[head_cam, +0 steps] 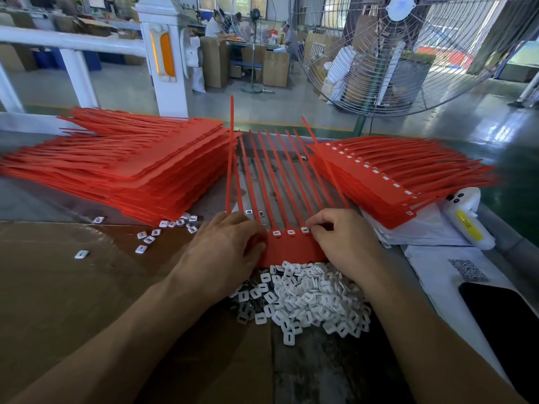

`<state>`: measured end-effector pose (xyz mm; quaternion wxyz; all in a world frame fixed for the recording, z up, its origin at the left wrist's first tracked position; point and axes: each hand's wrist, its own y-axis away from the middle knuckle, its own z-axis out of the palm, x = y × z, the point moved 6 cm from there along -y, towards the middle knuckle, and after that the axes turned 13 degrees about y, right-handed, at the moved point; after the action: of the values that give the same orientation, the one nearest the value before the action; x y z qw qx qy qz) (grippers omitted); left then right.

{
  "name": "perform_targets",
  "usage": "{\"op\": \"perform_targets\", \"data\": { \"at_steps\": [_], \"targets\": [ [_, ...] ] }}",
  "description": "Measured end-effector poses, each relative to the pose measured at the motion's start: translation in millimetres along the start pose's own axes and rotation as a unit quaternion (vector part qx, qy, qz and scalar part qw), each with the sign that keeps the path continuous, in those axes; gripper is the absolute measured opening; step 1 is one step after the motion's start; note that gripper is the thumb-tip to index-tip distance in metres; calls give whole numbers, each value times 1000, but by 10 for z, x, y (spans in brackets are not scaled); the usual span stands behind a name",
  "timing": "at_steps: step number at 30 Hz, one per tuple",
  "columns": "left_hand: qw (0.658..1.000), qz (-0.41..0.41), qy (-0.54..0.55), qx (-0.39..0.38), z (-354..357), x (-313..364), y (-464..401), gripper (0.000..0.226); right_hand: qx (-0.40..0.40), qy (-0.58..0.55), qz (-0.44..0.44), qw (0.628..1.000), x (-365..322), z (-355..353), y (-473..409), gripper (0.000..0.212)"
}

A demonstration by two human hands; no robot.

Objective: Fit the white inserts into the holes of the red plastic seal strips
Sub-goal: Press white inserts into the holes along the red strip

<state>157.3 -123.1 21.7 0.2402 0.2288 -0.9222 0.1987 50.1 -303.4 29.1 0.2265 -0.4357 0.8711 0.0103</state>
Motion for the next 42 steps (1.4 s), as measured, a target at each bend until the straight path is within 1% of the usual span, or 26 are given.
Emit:
{"op": "perform_targets", "data": {
  "at_steps": [3, 6, 11, 16, 19, 25, 31, 35, 39, 42],
  "targets": [
    [1000, 0, -2, -3, 1, -4, -1, 39, 1, 60, -45, 997, -57, -18, 25, 25],
    [1000, 1, 0, -2, 1, -3, 3, 38, -2, 102, -70, 992, -131, -42, 53, 28],
    [1000, 2, 1, 1, 1, -9, -1, 37, -15, 147, -85, 985, -209, -56, 79, 30],
    [1000, 4, 0, 4, -3, -1, 3, 37, -14, 243, -109, 964, -301, -45, 101, 34],
    [1000, 8, -2, 6, -8, 1, 2, 36, -21, 265, -113, 957, -320, -46, 83, 35],
    [1000, 12, 5, 11, -19, 26, 9, 34, -35, 267, -119, 956, -323, -55, 76, 40],
    [1000, 13, 3, 6, -22, 26, 24, 36, -25, 281, -147, 948, -374, -46, 108, 35],
    [1000, 14, 3, 12, -15, 14, 25, 34, -40, 234, -147, 960, -261, -41, 121, 41],
    [1000, 13, 2, 11, -2, -4, 15, 35, -61, 178, -143, 972, -153, -36, 128, 38],
    [1000, 12, 3, 8, -5, -3, 16, 36, -59, 134, -134, 980, -101, -76, 120, 37]
  ]
}}
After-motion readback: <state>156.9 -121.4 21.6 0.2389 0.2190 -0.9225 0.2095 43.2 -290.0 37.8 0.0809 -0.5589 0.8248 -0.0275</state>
